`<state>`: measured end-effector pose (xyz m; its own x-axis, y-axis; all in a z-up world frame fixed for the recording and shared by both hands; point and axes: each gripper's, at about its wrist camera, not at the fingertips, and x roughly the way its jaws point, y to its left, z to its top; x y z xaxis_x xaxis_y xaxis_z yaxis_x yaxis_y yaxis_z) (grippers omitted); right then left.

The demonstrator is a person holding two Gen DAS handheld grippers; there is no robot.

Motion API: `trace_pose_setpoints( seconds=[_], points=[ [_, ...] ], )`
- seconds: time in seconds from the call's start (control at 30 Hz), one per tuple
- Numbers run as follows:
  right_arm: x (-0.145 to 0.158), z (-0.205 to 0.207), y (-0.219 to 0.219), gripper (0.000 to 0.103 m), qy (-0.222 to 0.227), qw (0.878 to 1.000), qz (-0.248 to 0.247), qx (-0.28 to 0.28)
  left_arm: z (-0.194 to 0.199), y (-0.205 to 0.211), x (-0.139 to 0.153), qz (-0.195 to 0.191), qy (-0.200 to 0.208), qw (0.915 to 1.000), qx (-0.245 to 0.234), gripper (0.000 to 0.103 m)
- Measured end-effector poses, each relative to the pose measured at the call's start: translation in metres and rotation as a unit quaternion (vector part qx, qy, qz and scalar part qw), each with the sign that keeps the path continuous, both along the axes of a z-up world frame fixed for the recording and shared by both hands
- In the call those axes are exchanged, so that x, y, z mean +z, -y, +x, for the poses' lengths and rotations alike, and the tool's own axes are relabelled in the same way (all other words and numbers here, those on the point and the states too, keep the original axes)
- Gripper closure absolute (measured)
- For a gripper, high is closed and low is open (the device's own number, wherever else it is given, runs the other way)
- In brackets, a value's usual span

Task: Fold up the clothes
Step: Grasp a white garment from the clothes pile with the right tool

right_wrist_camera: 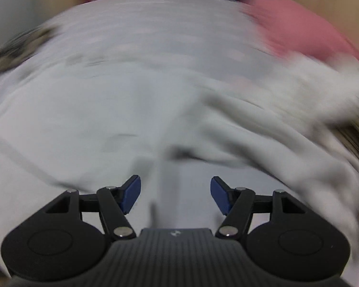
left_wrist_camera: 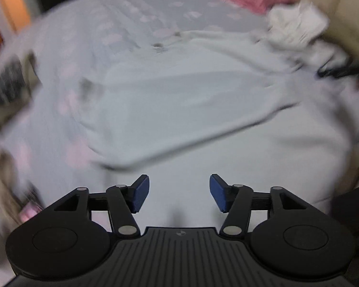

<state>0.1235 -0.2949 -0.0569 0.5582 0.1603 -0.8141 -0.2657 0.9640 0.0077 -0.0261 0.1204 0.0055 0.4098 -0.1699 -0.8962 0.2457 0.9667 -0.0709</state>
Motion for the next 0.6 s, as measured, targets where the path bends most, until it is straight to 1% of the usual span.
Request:
trace_pose_setpoints(
  seconds=[0.03, 0.07, 0.1, 0.17, 0.2, 0.3, 0.33, 0.4, 0.43, 0.47, 0.53, 0.6],
  points=[
    [-0.001, -0.001, 0.021, 0.035, -0.004, 0.999, 0.005, -0.043, -0.009, 0.006, 0.002, -0.029, -0.007, 0.9995, 0.010, 0.041],
    [-0.003, -0.002, 0.041, 0.035, -0.009, 0.996, 0.008, -0.083, -0.015, 0.014, 0.001, -0.048, -0.011, 0.9986, 0.021, 0.041],
    [-0.006, -0.004, 0.057, 0.035, -0.012, 0.994, 0.001, -0.112, -0.020, 0.022, 0.001, -0.064, -0.014, 0.9974, 0.032, 0.041],
    [-0.013, -0.008, 0.082, 0.035, -0.018, 0.988, -0.026, -0.152, -0.021, 0.035, -0.005, -0.085, -0.006, 0.9947, 0.058, 0.041],
    [-0.015, -0.011, 0.091, 0.035, -0.017, 0.986, -0.042, -0.163, -0.021, 0.040, -0.009, -0.091, 0.000, 0.9939, 0.063, 0.041],
    [-0.021, -0.016, 0.107, 0.033, -0.009, 0.981, -0.087, -0.171, -0.015, 0.060, -0.020, -0.074, 0.026, 0.9966, 0.024, 0.043],
    [-0.022, -0.018, 0.113, 0.029, -0.012, 0.980, -0.095, -0.173, -0.014, 0.065, -0.022, -0.061, 0.038, 0.9973, 0.012, 0.043],
    [-0.025, -0.018, 0.112, 0.028, -0.013, 0.981, -0.108, -0.162, -0.012, 0.069, -0.024, -0.007, 0.069, 0.9976, -0.005, 0.043],
    [-0.027, -0.019, 0.111, 0.028, -0.012, 0.981, -0.114, -0.154, -0.009, 0.068, -0.026, 0.012, 0.079, 0.9967, -0.007, 0.043],
    [-0.028, -0.018, 0.108, 0.028, -0.008, 0.982, -0.121, -0.145, -0.005, 0.066, -0.029, 0.024, 0.083, 0.9962, -0.008, 0.043],
    [-0.031, -0.017, 0.104, 0.028, 0.003, 0.983, -0.133, -0.126, 0.002, 0.061, -0.034, 0.031, 0.084, 0.9960, -0.003, 0.043],
    [-0.034, -0.012, 0.109, 0.028, 0.005, 0.983, -0.135, -0.126, 0.008, 0.055, -0.038, 0.030, 0.081, 0.9962, 0.011, 0.043]
  ],
)
